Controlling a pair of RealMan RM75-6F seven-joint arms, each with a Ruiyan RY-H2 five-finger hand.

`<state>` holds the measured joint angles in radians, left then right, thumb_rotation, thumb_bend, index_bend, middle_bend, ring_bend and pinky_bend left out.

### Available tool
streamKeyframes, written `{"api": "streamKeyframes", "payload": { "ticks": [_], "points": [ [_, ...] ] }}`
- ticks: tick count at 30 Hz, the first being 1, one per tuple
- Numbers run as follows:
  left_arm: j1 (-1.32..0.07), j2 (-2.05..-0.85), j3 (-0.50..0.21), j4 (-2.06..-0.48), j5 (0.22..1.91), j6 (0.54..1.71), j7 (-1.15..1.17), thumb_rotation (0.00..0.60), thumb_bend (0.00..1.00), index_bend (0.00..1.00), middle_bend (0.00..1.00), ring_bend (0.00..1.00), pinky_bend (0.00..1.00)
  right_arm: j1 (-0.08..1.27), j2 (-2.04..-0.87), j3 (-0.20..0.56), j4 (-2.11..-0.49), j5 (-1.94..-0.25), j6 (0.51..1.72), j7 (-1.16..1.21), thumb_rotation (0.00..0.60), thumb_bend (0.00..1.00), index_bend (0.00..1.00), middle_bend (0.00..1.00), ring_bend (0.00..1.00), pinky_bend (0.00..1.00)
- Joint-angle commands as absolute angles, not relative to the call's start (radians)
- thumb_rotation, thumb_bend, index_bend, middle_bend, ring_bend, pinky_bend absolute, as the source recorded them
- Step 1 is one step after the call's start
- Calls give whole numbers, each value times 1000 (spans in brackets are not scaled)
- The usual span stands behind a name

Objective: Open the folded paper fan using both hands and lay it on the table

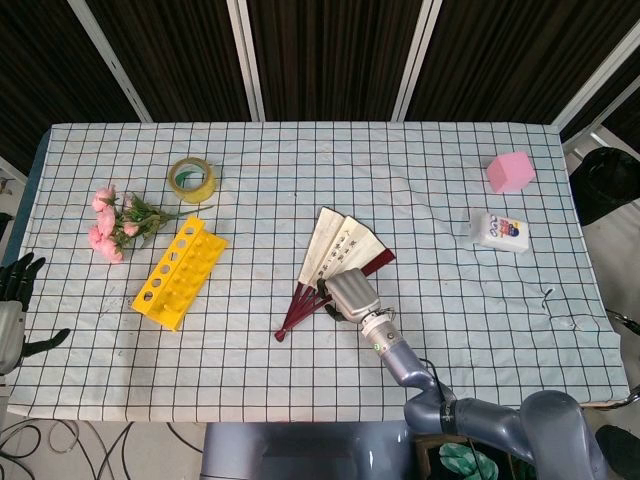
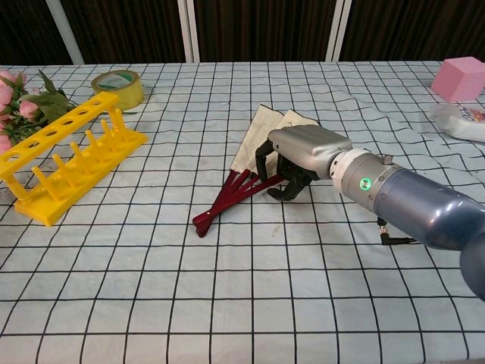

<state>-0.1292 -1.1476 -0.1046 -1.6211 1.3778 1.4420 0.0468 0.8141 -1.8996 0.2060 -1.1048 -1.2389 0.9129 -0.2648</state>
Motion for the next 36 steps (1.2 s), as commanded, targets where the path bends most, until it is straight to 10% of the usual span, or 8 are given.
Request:
{"api": "streamKeyframes", "payload": {
  "ticks": [1, 36],
  "points": [
    [-129, -1148, -105, -1621, 1378, 1442, 47, 600, 18, 0, 0, 0, 0, 813, -1902, 204, -1101, -1241, 914, -261, 600, 324, 517, 934, 987, 908],
    [-129, -1146, -107, -1626, 1371, 1441, 42, 600, 18, 0, 0, 0, 0, 801, -1904, 203, -1102, -1249, 928, -259, 600, 359, 539, 934, 987, 907]
  ]
}}
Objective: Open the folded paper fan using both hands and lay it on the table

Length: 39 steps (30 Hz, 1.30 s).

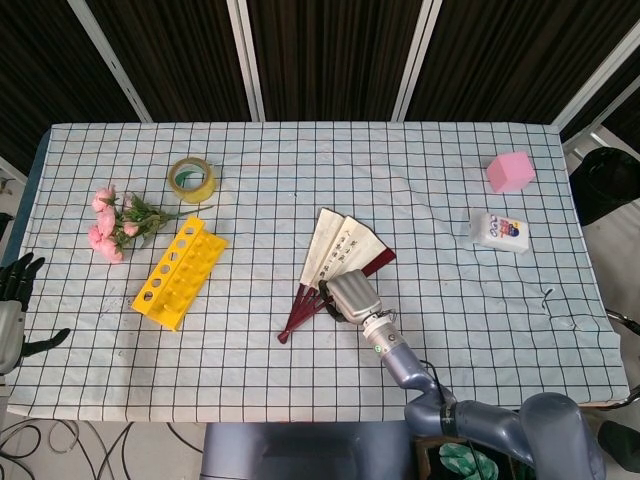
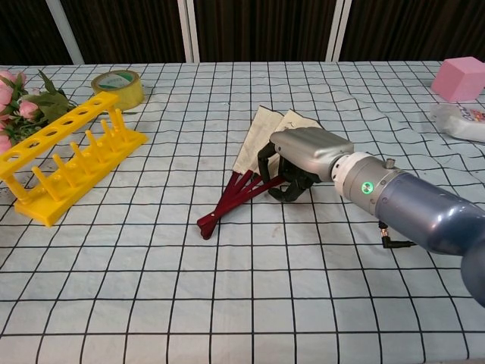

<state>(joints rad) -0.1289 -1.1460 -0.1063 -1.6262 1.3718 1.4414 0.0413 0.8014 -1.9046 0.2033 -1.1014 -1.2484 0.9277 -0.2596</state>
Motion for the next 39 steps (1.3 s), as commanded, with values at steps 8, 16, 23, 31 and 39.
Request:
{"api": "streamKeyframes", "payload": {
  "ticks": [8, 16, 23, 31, 39],
  "points": [
    [-129, -1146, -108, -1627, 1369, 1442, 43, 600, 18, 0, 0, 0, 0, 793, -1903, 202, -1110, -1249, 937, -257, 600, 508, 636, 932, 984, 906],
    [-128, -1149, -110, -1627, 1363, 1443, 46, 600, 18, 0, 0, 0, 0, 788, -1881, 224, -1147, -1269, 978, -231, 600, 596, 772, 930, 982, 905],
    [-126, -1158, -116, -1626, 1361, 1454, 45, 600, 25, 0, 0, 0, 0, 794, -1828, 265, -1215, -1319, 1046, -189, 600, 642, 840, 930, 982, 905],
    [-127, -1162, -119, -1623, 1359, 1453, 37, 600, 41, 0, 0, 0, 9, 800, -1745, 302, -1327, -1325, 1066, -204, 600, 651, 862, 934, 984, 905],
    [-127, -1155, -133, -1638, 1363, 1471, 20, 600, 59, 6, 0, 0, 9, 818, -1681, 385, -1440, -1249, 1062, -228, 600, 659, 888, 943, 992, 905]
  ]
}}
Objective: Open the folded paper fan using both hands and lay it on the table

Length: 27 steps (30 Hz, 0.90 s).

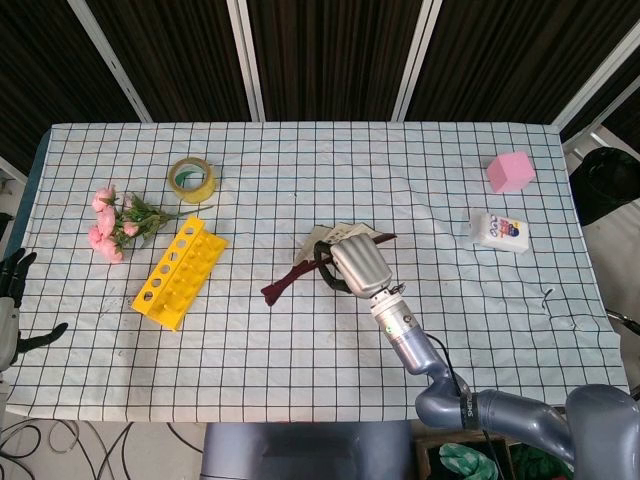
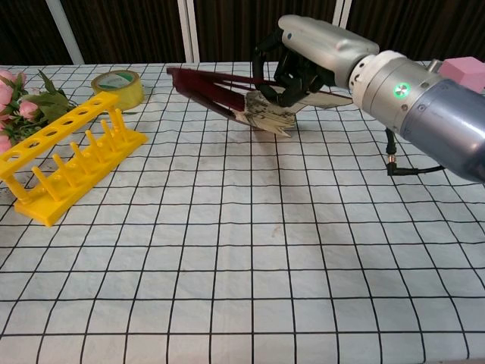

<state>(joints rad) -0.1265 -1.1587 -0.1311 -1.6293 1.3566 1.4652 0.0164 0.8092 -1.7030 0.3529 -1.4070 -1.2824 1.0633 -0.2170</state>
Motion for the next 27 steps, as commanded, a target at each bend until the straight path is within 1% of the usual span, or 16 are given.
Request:
{"api": "streamKeyframes", "payload": {
  "ticks": [1, 7, 11, 15, 21, 27],
  "points": [
    [-128, -1153, -133, -1644, 1367, 1471, 23, 600, 62, 12, 0, 0, 9, 821, -1675, 398, -1451, -1234, 1062, -232, 600, 659, 891, 943, 992, 905],
    [-156, -1142, -148, -1692, 1381, 1457, 49, 600, 65, 41, 0, 0, 9, 846, -1634, 466, -1501, -1152, 1053, -267, 600, 659, 898, 946, 993, 905],
    [-198, -1138, -180, -1728, 1384, 1436, 84, 600, 72, 54, 0, 0, 10, 863, -1612, 523, -1543, -1069, 1055, -279, 600, 659, 898, 946, 993, 905],
    [-238, -1140, -212, -1756, 1366, 1408, 111, 600, 77, 77, 0, 0, 13, 876, -1597, 560, -1573, -996, 1062, -295, 600, 658, 905, 949, 994, 905],
    [-324, -1172, -285, -1762, 1317, 1363, 162, 600, 103, 181, 3, 3, 63, 912, -1564, 624, -1632, -879, 1079, -337, 600, 658, 918, 950, 994, 905],
    [-432, -1225, -368, -1706, 1248, 1303, 184, 600, 132, 270, 61, 27, 104, 940, -1522, 640, -1683, -825, 1092, -380, 600, 657, 918, 950, 994, 905]
  ]
}}
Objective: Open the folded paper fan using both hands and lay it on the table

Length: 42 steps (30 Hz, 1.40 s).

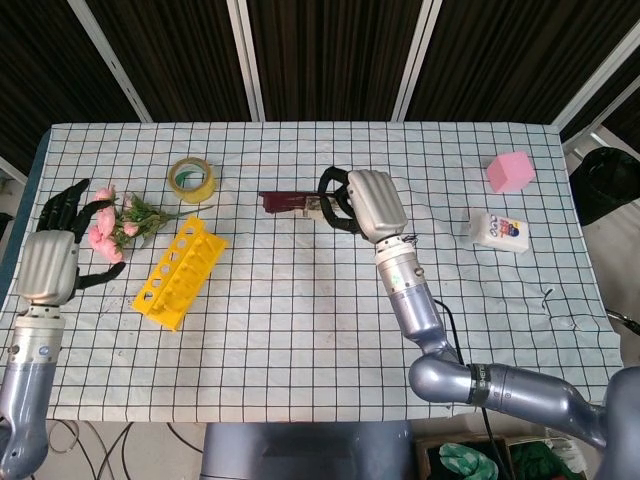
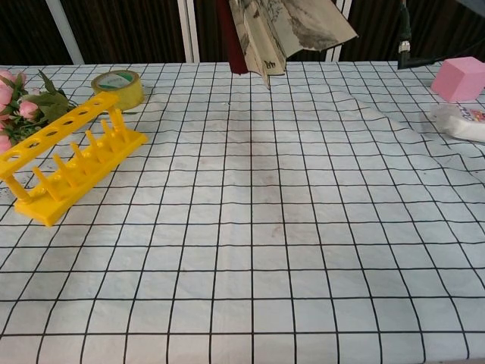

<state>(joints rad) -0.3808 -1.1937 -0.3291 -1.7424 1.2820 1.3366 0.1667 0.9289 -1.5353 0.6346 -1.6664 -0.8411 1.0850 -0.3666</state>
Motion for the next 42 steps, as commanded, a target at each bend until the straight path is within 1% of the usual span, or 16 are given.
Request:
{"api": "streamKeyframes", "payload": {
  "ticks": [1, 6, 11, 16, 21, 26, 30, 38, 42],
  "points": [
    [-453, -1237, -379, -1691, 1239, 1290, 189, 600, 138, 286, 73, 34, 113, 943, -1516, 643, -1693, -813, 1095, -384, 600, 657, 918, 950, 994, 905],
    [-539, -1291, -410, -1614, 1211, 1243, 213, 600, 150, 339, 123, 73, 164, 966, -1493, 663, -1744, -748, 1109, -393, 600, 657, 924, 951, 994, 905],
    [-602, -1330, -428, -1568, 1182, 1199, 212, 600, 160, 375, 139, 74, 167, 985, -1472, 680, -1799, -691, 1122, -395, 600, 657, 924, 951, 994, 905],
    [-647, -1354, -424, -1548, 1178, 1157, 204, 600, 162, 408, 157, 74, 167, 1005, -1462, 684, -1846, -653, 1139, -402, 600, 657, 924, 951, 994, 905],
    [-684, -1388, -426, -1532, 1151, 1134, 200, 600, 190, 437, 182, 82, 167, 1027, -1460, 684, -1885, -607, 1161, -403, 600, 656, 924, 951, 994, 905],
    [-719, -1412, -430, -1528, 1117, 1113, 212, 600, 191, 448, 180, 83, 167, 1048, -1453, 680, -1919, -579, 1181, -412, 600, 658, 924, 951, 994, 905],
    [-741, -1430, -421, -1526, 1100, 1095, 223, 600, 191, 454, 180, 83, 167, 1062, -1452, 677, -1931, -562, 1196, -410, 600, 657, 924, 951, 994, 905],
    [-777, -1486, -414, -1527, 1064, 1084, 223, 600, 194, 465, 179, 83, 167, 1086, -1452, 662, -1948, -540, 1219, -412, 600, 656, 924, 951, 994, 905],
    [-786, -1500, -395, -1533, 1071, 1087, 233, 600, 206, 485, 180, 83, 167, 1096, -1452, 658, -1949, -527, 1229, -410, 600, 656, 925, 951, 994, 905]
  ]
}}
